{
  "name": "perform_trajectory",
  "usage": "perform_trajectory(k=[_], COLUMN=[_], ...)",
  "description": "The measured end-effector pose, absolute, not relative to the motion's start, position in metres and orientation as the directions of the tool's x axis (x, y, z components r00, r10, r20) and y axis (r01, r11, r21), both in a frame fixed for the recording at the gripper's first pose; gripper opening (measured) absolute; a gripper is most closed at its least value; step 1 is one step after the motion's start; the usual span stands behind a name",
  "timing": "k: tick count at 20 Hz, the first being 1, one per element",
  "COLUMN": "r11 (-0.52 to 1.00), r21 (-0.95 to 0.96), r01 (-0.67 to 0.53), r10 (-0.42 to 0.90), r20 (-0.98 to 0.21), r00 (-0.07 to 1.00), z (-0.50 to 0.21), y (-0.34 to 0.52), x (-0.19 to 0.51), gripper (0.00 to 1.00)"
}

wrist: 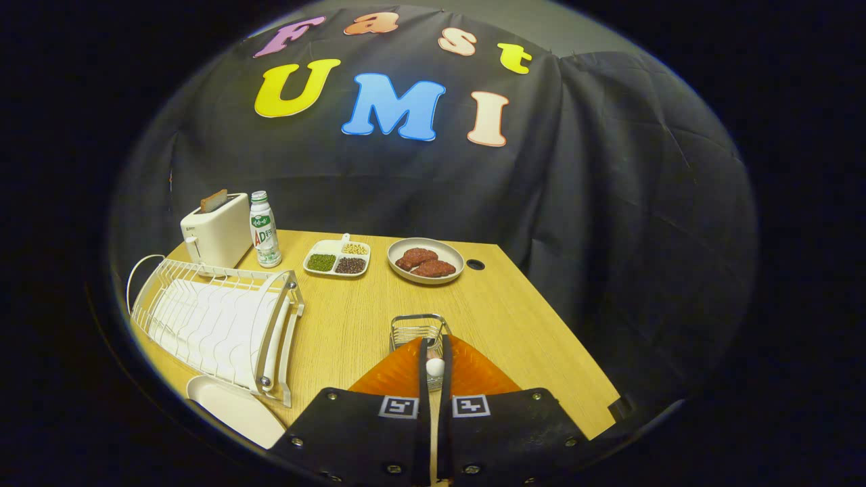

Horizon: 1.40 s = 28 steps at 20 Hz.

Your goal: Take the plate from the dish rack, then take the spoon from the basket and place it into the plate.

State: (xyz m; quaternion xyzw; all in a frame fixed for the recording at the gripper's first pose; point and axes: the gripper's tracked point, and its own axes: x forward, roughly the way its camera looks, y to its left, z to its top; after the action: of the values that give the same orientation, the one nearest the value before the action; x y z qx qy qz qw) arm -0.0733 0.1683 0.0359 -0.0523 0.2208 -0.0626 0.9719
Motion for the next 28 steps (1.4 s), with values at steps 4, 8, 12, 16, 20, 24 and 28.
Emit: perform_trajectory(k=[4, 8, 12, 16, 20, 24, 28], r11=[0.984, 0.987, 0.990, 0.984, 0.964, 0.936, 0.903], r21=[-0.150, -0.148, -0.140, -0.137, -0.136, -0.123, -0.096], r01=[0.101, 0.070, -0.007, -0.113, -0.229, -0.330, -0.420], r10=[-0.151, -0.115, -0.034, 0.072, 0.186, 0.284, 0.370], r20=[-0.376, -0.326, -0.289, -0.273, -0.272, -0.292, -0.326], r00=[0.914, 0.938, 0.957, 0.959, 0.944, 0.914, 0.870], z=[0.067, 0.098, 0.120, 0.129, 0.134, 0.124, 0.103], y=[0.172, 0.192, 0.227, 0.271, 0.314, 0.349, 0.376], x=[-0.088, -0.101, -0.116, -0.136, -0.164, -0.190, -0.218], gripper=[0.04, 0.04, 0.04, 0.04, 0.04, 0.04, 0.04])
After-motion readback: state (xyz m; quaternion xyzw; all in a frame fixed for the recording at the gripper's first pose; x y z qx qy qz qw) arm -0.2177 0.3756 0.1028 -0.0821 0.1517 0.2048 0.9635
